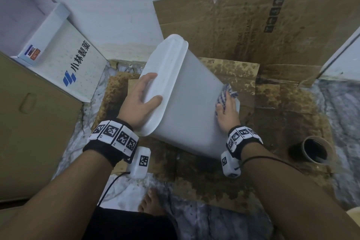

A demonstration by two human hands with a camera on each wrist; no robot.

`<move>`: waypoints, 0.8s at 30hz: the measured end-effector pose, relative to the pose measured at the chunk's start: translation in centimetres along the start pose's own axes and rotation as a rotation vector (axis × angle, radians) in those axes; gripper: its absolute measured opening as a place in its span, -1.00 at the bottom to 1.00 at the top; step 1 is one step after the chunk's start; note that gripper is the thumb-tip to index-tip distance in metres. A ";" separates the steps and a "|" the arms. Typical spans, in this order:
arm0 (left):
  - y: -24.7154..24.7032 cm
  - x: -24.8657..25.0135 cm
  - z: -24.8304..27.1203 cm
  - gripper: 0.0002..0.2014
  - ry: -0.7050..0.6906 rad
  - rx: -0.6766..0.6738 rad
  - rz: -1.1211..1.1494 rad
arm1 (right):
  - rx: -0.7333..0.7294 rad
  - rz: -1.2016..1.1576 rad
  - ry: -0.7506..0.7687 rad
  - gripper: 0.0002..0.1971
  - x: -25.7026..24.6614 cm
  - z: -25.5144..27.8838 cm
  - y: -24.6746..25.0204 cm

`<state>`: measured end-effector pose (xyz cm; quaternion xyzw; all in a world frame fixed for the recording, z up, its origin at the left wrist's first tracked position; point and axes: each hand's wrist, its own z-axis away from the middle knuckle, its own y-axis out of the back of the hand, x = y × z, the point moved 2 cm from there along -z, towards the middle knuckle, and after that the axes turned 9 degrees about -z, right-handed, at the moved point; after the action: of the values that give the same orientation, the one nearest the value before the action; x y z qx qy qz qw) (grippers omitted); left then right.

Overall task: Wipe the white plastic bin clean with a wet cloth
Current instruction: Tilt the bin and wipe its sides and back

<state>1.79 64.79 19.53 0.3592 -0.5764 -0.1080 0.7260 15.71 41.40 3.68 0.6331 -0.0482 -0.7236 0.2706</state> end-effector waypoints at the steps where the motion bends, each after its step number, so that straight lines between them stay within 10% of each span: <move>1: 0.0 -0.1 0.0 -0.47 0.004 -0.002 0.002 | 0.005 0.005 -0.026 -0.38 0.7 -0.1 0.2; 15: 0.7 -0.1 -1.4 -0.32 0.037 -0.030 0.028 | 0.075 -0.025 -0.470 -0.63 5.7 -1.6 4.8; 24: 0.0 0.7 -1.0 -0.14 -0.003 -0.031 -0.106 | 0.231 -0.408 0.013 -0.58 -7.8 -1.3 4.6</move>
<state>2.91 64.74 19.98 0.3777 -0.5559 -0.1558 0.7239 18.82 41.34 12.26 0.6613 0.0001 -0.7488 0.0447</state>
